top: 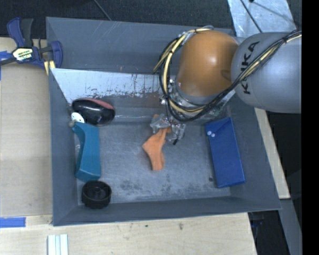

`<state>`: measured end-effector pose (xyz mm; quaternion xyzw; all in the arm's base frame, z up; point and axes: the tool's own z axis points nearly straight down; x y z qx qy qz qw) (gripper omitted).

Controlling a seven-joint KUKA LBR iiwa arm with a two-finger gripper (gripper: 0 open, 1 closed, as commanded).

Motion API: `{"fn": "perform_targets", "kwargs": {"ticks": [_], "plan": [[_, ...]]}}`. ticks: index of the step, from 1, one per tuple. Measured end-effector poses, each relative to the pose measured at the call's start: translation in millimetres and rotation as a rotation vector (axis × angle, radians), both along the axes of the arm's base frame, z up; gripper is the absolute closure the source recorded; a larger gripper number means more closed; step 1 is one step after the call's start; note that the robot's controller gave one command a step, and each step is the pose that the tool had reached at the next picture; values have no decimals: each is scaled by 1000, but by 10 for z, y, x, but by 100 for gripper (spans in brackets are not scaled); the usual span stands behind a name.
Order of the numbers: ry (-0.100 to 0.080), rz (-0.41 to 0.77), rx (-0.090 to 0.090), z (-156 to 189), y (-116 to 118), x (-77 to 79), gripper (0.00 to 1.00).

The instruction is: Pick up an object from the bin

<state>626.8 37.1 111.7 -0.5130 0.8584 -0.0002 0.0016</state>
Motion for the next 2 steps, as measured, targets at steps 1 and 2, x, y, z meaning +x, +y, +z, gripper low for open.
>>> {"fn": "perform_targets", "kwargs": {"ticks": [1, 2], "plan": [[1, -1, 0, 133, 1, -4, 100], [4, -1, 0, 261, 0, -7, 100]]}}
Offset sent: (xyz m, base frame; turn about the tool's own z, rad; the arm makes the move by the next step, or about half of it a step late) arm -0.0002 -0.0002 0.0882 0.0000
